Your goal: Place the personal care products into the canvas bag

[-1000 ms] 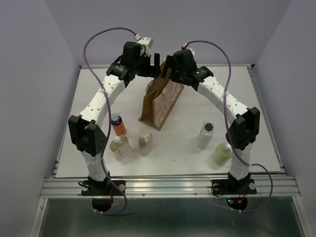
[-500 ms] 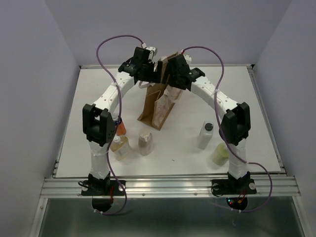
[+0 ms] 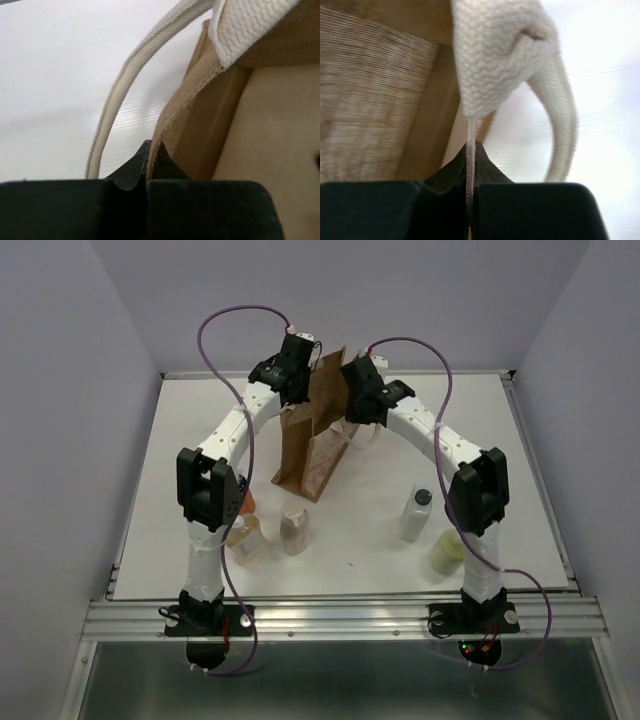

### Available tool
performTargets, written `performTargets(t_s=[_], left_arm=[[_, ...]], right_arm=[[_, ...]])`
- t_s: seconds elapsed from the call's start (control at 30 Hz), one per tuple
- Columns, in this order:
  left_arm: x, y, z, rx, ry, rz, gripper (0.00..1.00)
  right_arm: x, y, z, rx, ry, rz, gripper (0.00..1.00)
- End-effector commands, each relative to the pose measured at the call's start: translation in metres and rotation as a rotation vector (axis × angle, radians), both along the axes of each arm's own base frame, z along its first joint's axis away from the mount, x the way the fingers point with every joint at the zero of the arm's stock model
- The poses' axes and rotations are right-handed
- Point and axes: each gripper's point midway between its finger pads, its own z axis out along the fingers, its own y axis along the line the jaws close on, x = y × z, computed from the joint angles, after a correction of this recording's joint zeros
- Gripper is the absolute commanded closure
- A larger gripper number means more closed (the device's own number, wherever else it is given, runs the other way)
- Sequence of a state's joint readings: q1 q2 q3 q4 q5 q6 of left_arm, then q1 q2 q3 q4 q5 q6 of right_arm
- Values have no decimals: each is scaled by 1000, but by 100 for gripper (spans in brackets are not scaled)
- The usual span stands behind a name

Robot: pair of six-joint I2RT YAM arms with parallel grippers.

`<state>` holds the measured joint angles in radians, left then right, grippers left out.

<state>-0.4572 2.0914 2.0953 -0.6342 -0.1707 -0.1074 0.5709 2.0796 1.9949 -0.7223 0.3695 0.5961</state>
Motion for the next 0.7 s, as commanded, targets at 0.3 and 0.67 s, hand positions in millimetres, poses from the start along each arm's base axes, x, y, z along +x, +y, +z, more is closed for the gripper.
performTargets(t_s=[0.3,0.67], left_arm=[[2,227,107,259,-197,577,100],[3,228,124,169,-217,475,100]], right_arm=[[-85,-139,82,-479,-19,-162,99],[-101,-125,87,-352,-5,-86,99]])
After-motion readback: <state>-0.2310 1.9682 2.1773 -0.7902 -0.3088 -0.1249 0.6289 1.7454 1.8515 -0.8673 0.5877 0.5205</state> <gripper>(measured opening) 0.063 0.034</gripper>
